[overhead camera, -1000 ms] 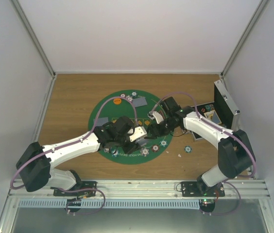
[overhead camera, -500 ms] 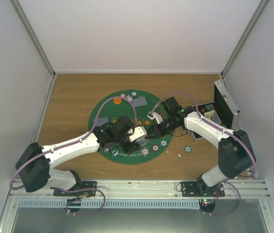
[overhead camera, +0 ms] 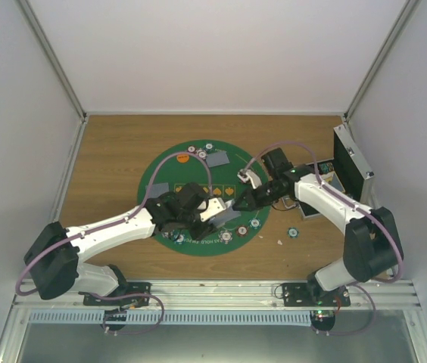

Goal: Distribute texas hold em gaming equipment

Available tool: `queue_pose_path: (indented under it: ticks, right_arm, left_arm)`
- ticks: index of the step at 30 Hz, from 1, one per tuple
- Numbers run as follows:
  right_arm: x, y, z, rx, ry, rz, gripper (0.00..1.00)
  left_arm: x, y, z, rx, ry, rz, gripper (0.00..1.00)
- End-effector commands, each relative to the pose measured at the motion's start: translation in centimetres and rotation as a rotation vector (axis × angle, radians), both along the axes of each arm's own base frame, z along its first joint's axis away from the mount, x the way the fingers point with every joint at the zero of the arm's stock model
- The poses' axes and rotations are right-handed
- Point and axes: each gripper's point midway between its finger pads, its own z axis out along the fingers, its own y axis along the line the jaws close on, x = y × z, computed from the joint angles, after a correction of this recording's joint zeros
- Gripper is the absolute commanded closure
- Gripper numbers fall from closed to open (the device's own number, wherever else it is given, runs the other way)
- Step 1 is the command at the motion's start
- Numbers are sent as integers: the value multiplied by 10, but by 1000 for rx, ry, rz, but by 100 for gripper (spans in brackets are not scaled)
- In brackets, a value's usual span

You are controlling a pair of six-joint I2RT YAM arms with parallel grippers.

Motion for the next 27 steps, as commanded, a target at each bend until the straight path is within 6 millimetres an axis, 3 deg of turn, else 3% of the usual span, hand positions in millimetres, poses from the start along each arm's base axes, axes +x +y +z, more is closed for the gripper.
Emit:
queue_pose_path:
  ticks: [1, 7, 12, 19, 27]
  right_arm:
    - [18, -29, 0, -55, -42, -118, 99]
    - [45, -59, -7, -55, -50, -352, 99]
    - [60, -66, -18, -40, -31, -515, 99]
    - [88, -68, -30, -11, -34, -611, 99]
    - [95, -81, -69, -77, 52, -744, 100]
  left_arm:
    - [8, 3, 7, -27, -40, 33, 45]
    - [20, 18, 6, -25, -49, 94, 45]
    - [26, 25, 11, -40, -55, 123, 45]
    - [30, 29, 12, -46, -54, 136, 45]
    - [31, 31, 14, -50, -59, 146, 45]
